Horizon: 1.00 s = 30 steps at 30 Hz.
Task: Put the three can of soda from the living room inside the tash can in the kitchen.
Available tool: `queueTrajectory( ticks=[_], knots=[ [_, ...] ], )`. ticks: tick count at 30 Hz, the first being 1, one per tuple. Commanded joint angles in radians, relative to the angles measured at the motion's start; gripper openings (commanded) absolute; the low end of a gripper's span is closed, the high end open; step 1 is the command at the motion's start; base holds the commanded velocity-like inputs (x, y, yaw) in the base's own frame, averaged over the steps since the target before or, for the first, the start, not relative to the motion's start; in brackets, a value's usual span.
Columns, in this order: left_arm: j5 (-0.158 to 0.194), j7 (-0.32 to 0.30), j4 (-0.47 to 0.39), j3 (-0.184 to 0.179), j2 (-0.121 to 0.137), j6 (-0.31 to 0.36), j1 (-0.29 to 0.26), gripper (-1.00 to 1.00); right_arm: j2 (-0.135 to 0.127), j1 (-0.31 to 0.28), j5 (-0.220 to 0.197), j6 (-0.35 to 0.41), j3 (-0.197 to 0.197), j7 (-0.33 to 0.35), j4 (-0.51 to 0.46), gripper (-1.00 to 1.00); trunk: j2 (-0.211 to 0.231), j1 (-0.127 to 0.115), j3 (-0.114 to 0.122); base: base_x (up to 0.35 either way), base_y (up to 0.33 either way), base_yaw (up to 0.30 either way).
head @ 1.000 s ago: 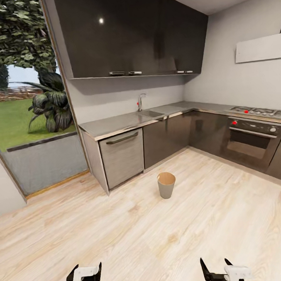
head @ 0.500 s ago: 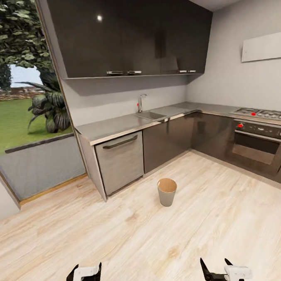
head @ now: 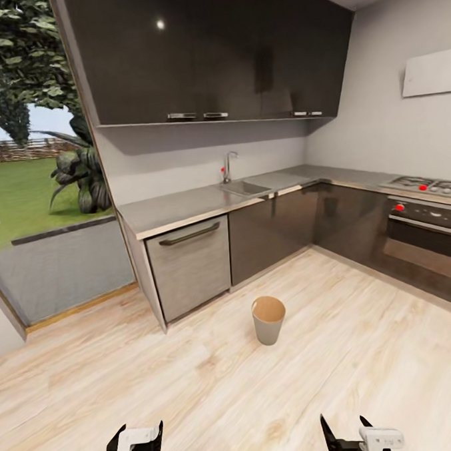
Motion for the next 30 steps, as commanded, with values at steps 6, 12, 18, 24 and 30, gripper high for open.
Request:
queueTrajectory(
  ticks=[6, 12, 18, 24, 30],
  knots=[
    [0.000, 0.000, 0.000, 0.000, 0.000, 0.000, 0.000, 1.00, 0.000, 0.000, 0.000, 0.000, 0.000, 0.000, 0.007, 1.00, 0.000, 0.000, 0.000, 0.254, -0.182, 0.079],
    [0.000, 0.000, 0.000, 0.000, 0.000, 0.000, 0.000, 1.00, -0.001, 0.000, 0.000, 0.000, 0.000, 0.000, 0.010, 1.00, 0.000, 0.000, 0.000, 0.249, -0.182, 0.017],
    [0.000, 0.000, 0.000, 0.000, 0.000, 0.000, 0.000, 1.00, -0.001, 0.000, 0.000, 0.000, 0.000, 0.000, 0.011, 1.00, 0.000, 0.000, 0.000, 0.247, -0.182, 0.003],
    [0.000, 0.000, 0.000, 0.000, 0.000, 0.000, 0.000, 1.00, -0.002, 0.000, 0.000, 0.000, 0.000, 0.000, 0.011, 1.00, 0.000, 0.000, 0.000, 0.244, -0.183, 0.000],
    [0.000, 0.000, 0.000, 0.000, 0.000, 0.000, 0.000, 1.00, -0.001, 0.000, 0.001, 0.001, 0.000, 0.000, 0.011, 1.00, 0.000, 0.000, 0.000, 0.242, -0.184, 0.000]
  ],
)
